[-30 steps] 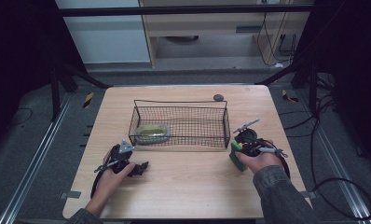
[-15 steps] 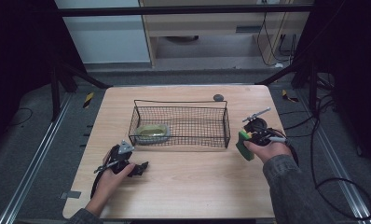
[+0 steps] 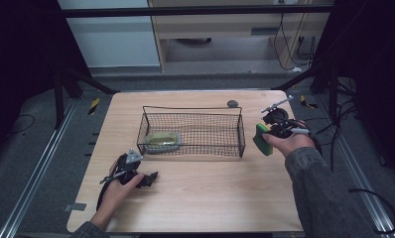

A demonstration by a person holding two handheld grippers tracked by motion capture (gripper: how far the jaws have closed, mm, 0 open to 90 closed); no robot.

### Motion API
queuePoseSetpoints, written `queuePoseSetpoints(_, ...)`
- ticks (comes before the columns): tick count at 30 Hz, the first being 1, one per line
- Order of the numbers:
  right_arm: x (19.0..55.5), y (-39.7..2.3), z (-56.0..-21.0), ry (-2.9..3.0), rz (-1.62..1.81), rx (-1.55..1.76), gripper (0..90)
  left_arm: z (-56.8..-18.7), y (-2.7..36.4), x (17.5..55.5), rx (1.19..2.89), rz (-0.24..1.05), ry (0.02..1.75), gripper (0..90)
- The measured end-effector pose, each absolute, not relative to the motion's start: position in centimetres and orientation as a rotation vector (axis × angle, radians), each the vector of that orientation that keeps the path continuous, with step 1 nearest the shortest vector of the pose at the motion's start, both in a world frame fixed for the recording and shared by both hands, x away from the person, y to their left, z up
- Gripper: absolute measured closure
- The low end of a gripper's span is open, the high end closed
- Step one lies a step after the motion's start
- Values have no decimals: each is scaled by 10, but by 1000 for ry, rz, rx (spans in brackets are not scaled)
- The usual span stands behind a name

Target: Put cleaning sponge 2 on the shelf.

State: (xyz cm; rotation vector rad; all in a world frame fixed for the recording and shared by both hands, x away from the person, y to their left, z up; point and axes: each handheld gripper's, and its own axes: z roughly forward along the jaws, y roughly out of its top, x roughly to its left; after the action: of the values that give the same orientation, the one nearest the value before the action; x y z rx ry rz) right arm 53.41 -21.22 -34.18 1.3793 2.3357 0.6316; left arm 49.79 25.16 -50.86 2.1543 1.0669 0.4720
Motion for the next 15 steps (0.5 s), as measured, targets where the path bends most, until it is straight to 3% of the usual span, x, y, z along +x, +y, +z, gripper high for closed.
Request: queuePoseSetpoints(15, 565, -199, -307, 2281, 710, 1302, 638, -508, 252, 498, 2158, 467, 1062, 0)
